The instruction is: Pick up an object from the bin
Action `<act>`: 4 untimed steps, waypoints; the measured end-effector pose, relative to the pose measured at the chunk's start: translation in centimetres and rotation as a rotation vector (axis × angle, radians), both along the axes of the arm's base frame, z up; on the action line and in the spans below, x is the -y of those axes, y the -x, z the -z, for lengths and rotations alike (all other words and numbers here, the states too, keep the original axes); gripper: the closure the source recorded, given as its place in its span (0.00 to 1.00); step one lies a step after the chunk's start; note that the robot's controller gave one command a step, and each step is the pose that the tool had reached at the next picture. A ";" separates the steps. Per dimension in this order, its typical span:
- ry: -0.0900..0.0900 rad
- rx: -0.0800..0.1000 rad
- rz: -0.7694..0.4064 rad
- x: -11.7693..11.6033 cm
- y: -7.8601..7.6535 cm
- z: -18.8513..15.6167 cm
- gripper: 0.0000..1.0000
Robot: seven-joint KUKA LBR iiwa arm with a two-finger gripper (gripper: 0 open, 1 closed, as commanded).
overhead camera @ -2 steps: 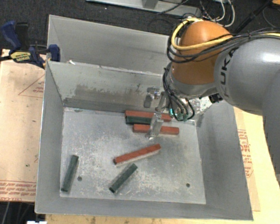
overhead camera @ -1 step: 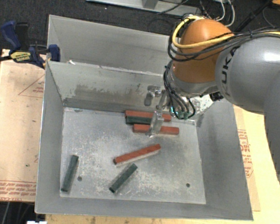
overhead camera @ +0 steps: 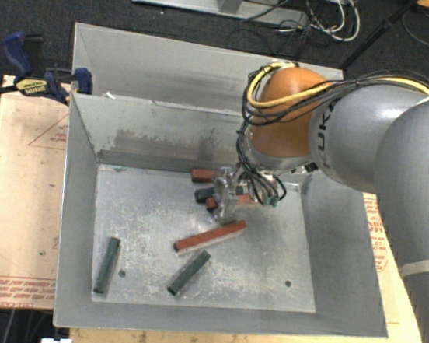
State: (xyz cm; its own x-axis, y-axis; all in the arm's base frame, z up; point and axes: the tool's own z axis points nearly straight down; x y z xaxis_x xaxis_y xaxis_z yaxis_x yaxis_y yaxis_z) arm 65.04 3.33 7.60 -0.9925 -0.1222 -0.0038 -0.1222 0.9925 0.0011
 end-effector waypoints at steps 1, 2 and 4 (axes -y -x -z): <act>0.000 0.000 0.000 0.0 0.0 0.0 1.00; 0.000 -0.008 0.000 0.5 0.7 -4.5 1.00; 0.000 -0.001 -0.058 -13.9 3.7 -7.4 0.00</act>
Offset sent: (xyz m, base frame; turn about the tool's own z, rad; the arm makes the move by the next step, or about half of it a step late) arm -0.0127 -0.0158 0.1335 -0.0004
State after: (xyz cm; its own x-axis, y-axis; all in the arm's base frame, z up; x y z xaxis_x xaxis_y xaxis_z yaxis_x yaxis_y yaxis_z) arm 61.35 17.23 14.98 -0.9837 -0.1798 -0.0025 -0.1798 0.9837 0.0009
